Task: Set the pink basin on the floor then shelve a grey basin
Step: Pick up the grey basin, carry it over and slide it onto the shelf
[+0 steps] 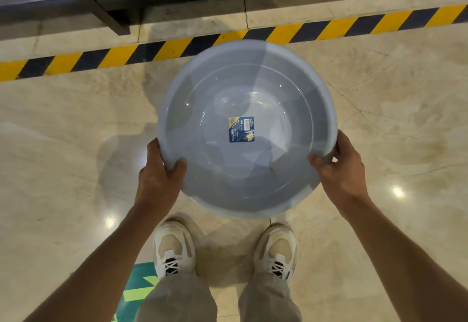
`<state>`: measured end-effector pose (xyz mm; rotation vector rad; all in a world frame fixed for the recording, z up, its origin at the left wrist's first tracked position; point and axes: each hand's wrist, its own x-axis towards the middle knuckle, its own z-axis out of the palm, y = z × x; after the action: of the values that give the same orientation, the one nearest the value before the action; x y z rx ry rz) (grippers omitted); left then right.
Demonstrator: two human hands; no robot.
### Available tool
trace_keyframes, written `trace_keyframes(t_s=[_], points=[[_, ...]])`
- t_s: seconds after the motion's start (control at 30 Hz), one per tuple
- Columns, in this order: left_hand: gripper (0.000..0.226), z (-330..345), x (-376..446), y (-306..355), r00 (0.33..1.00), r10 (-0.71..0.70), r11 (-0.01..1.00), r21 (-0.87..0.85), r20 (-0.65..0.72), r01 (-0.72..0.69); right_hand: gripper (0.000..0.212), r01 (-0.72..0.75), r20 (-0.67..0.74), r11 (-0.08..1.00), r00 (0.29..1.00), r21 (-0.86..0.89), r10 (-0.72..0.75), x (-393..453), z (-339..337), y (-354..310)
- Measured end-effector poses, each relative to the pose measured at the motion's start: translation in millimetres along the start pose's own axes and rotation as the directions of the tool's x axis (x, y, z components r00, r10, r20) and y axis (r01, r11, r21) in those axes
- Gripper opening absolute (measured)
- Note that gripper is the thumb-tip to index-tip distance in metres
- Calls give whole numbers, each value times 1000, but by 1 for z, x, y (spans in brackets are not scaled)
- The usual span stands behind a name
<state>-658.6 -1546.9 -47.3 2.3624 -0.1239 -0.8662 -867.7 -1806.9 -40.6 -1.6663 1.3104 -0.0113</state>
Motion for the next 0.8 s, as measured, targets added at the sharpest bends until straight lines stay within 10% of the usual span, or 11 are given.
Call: trace_keyframes(t_s=[0.27,0.8], points=[[75,-7,15,7,946,-272,939,-164,177,301,61,-253,124,965,962,72,243,12,2,4],[45,-78,-49,63,992,-121,962,-248,-19,113,26,-184,-11,979,983,86,185,-50,-34,-83]])
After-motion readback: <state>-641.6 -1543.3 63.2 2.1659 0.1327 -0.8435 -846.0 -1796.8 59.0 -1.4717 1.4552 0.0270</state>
